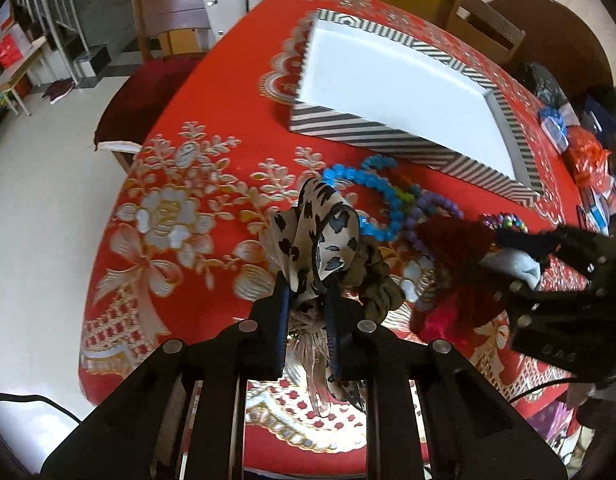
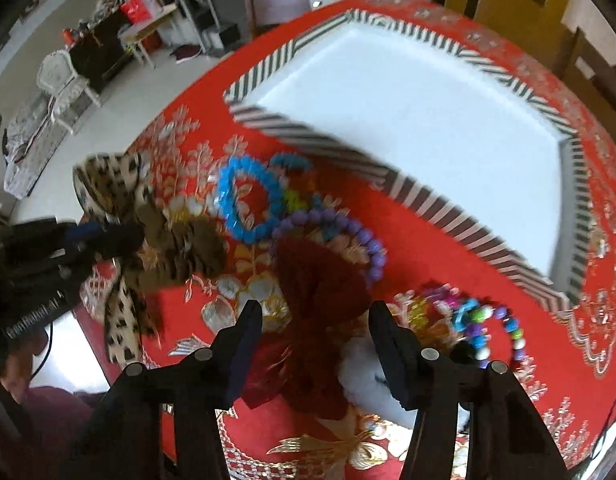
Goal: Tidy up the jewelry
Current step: 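Close the left tool on the leopard-print bow while the right tool grasps the red bow, then carry both bows over the white striped tray with both tools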
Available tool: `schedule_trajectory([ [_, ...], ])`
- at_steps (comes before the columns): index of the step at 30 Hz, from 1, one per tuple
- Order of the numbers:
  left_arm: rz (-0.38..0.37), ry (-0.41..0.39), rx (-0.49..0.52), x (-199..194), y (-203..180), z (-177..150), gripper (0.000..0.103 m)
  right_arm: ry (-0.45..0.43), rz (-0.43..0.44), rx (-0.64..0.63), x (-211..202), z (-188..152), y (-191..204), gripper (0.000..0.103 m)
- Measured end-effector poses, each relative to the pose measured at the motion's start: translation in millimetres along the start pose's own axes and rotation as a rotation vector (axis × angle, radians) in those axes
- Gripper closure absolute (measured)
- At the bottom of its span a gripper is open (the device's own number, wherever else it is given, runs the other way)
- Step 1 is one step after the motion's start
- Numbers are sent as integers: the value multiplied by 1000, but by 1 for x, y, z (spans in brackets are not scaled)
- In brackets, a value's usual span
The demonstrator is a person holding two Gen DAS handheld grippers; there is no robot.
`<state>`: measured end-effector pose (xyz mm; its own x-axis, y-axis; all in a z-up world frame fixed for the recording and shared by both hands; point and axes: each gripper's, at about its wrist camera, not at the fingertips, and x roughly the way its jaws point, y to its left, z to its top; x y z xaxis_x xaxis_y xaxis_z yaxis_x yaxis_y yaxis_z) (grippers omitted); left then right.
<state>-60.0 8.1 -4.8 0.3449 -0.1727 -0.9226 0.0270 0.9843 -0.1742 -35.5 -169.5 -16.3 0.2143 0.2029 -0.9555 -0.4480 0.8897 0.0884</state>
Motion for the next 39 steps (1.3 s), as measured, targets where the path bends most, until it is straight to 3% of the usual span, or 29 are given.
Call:
schedule_trajectory([
  [4, 10, -15, -14, -5, 6, 2, 88, -20, 62, 100, -6, -5, -7, 48],
  [8, 24, -37, -12, -10, 9, 4, 88, -1, 35, 124, 3, -10, -3, 48],
  [12, 26, -39, -5, -10, 6, 5, 88, -4, 66, 136, 14, -18, 10, 49],
  [15, 29, -38, 3, -10, 4, 3, 88, -45, 73, 122, 16, -23, 17, 73],
  [16, 29, -38, 5, -10, 3, 3, 88, -49, 95, 130, 16, -24, 17, 86],
  [28, 11, -83, 17, -29, 2, 12, 88, -218, 151, 230, -41, -31, -8, 86],
  [35, -20, -146, 41, -55, -9, 45, 88, -326, 116, 276, -74, 5, -49, 86],
  [39, -39, -157, 65, -56, -21, 77, 88, -342, 79, 285, -81, 34, -79, 86],
])
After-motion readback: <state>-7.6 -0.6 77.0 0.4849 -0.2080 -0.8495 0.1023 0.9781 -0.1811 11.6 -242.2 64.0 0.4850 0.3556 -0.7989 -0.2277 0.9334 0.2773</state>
